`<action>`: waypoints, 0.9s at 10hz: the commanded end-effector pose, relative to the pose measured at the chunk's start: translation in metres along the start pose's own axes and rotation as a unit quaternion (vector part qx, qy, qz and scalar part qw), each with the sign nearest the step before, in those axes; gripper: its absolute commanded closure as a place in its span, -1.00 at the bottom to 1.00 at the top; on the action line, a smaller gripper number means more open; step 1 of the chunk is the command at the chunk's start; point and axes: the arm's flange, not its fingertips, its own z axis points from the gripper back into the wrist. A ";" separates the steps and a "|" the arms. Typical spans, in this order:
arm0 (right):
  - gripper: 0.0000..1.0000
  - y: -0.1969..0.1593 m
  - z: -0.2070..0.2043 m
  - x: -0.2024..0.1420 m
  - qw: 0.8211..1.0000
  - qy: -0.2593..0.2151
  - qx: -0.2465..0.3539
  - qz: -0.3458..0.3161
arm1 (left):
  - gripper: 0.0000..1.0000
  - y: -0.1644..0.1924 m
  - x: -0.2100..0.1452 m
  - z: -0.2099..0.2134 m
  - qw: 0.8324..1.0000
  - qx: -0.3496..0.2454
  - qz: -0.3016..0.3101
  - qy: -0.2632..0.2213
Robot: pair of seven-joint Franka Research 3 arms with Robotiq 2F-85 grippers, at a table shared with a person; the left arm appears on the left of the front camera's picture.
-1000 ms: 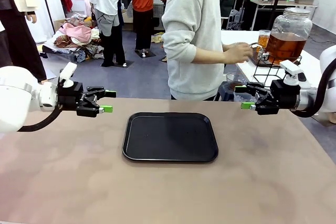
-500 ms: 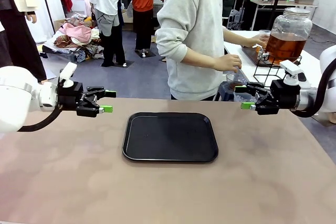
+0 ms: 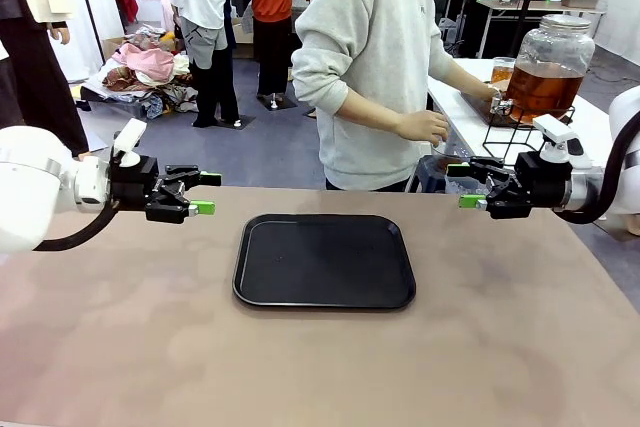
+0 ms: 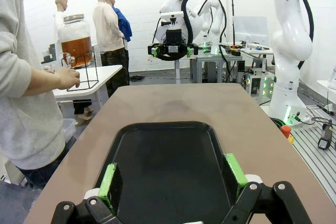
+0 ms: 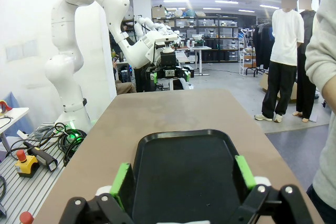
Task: Pour the drink into the iced cup.
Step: Open the gripper to release the iced cup you were holding.
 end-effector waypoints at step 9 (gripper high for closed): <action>-1.00 -0.001 -0.001 0.003 1.000 0.000 0.001 -0.001 | -1.00 -0.001 0.001 -0.001 1.000 0.000 -0.001 0.000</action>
